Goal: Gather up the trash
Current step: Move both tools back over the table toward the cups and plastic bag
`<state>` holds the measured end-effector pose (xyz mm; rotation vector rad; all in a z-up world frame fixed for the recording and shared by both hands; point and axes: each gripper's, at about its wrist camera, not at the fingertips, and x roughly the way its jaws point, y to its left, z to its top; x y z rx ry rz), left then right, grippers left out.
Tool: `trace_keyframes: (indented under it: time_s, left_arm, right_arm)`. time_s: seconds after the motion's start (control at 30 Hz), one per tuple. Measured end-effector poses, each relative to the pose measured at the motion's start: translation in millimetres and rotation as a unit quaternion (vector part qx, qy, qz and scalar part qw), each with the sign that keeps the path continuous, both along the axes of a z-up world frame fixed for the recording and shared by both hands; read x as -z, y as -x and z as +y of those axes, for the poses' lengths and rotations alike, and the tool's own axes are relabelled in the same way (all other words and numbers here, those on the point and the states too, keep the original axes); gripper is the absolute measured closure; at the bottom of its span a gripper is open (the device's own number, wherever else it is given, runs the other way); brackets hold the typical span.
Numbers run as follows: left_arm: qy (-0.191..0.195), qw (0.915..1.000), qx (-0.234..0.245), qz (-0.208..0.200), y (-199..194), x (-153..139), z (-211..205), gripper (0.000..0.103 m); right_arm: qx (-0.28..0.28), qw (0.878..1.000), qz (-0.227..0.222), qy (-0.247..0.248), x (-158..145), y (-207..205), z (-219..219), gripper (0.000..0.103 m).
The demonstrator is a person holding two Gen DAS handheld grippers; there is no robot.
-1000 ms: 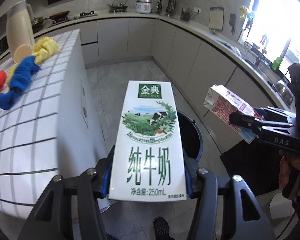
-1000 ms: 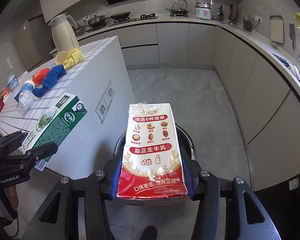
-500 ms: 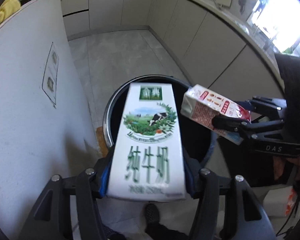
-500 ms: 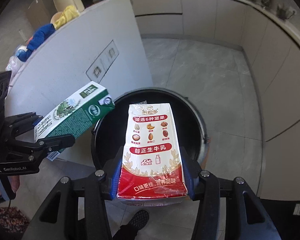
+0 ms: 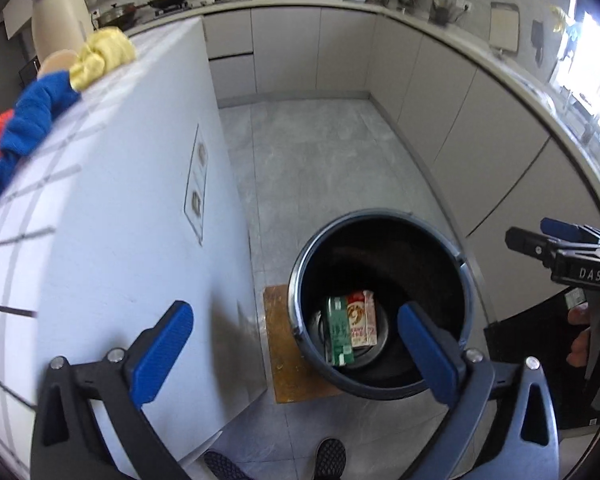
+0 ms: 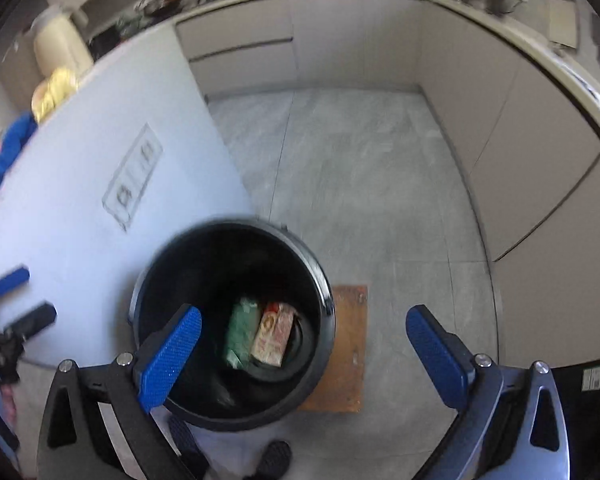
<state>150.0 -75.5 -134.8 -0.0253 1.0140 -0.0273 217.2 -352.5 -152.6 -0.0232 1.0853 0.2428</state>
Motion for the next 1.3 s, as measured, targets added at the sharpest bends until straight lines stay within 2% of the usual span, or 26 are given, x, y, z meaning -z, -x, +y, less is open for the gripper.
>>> trace_keyframes:
  time_s: [0.1, 0.3, 0.47, 0.53, 0.63, 0.7, 0.8, 0.9, 1.0, 1.17, 1.3]
  left_arm:
    - [0.002, 0.9999, -0.003, -0.016, 3.7, -20.2, 4.8, 0.000]
    - [0.004, 0.9995, -0.014, -0.028, 17.0, -41.3, 17.4, 0.000]
    - [0.002, 0.9989, -0.029, -0.037, 29.1, -55.0, 27.9, 0.000]
    - [0.006, 0.9983, -0.038, -0.045, 27.7, -57.8, 30.8, 0.000]
    - [0.007, 0.9968, -0.060, -0.052, 36.2, -64.2, 44.6, 0.000]
    - [0.009, 0.9949, -0.080, -0.061, 43.9, -70.6, 57.4, 0.000]
    - [0.017, 0.9895, -0.120, -0.078, 59.8, -80.8, 85.4, 0.000]
    - [0.026, 0.9833, -0.154, -0.093, 78.0, -90.3, 114.1, 0.000]
    - [0.009, 0.9762, -0.186, -0.111, 96.8, -99.0, 142.2, 0.000]
    - [0.001, 0.9668, -0.225, -0.121, 121.0, -103.4, 190.0, 0.000]
    - [-0.009, 0.9622, -0.241, -0.126, 137.6, -104.4, 227.2, 0.000]
  right_arm:
    - [0.011, 0.999, -0.033, -0.008, -24.6, 1.7, 2.5, 0.000]
    - [0.014, 0.998, -0.058, -0.020, -58.1, 12.8, 25.2, 0.000]
    - [-0.004, 0.998, -0.068, -0.016, -72.4, 24.3, 46.0, 0.000]
    - [-0.012, 0.996, -0.081, -0.019, -78.1, 30.6, 53.9, 0.000]
    - [-0.033, 0.991, -0.125, -0.024, -95.4, 46.0, 67.6, 0.000]
    - [-0.050, 0.990, -0.127, -0.022, -101.4, 49.8, 78.5, 0.000]
    - [-0.072, 0.987, -0.140, -0.016, -116.6, 57.7, 97.6, 0.000]
    - [-0.092, 0.984, -0.151, -0.037, -129.6, 65.7, 115.1, 0.000]
    - [-0.111, 0.981, -0.154, -0.050, -138.5, 72.2, 138.4, 0.000]
    - [-0.151, 0.974, -0.161, -0.053, -148.4, 83.3, 192.2, 0.000]
    - [-0.173, 0.969, -0.166, -0.057, -156.7, 95.5, 232.0, 0.000]
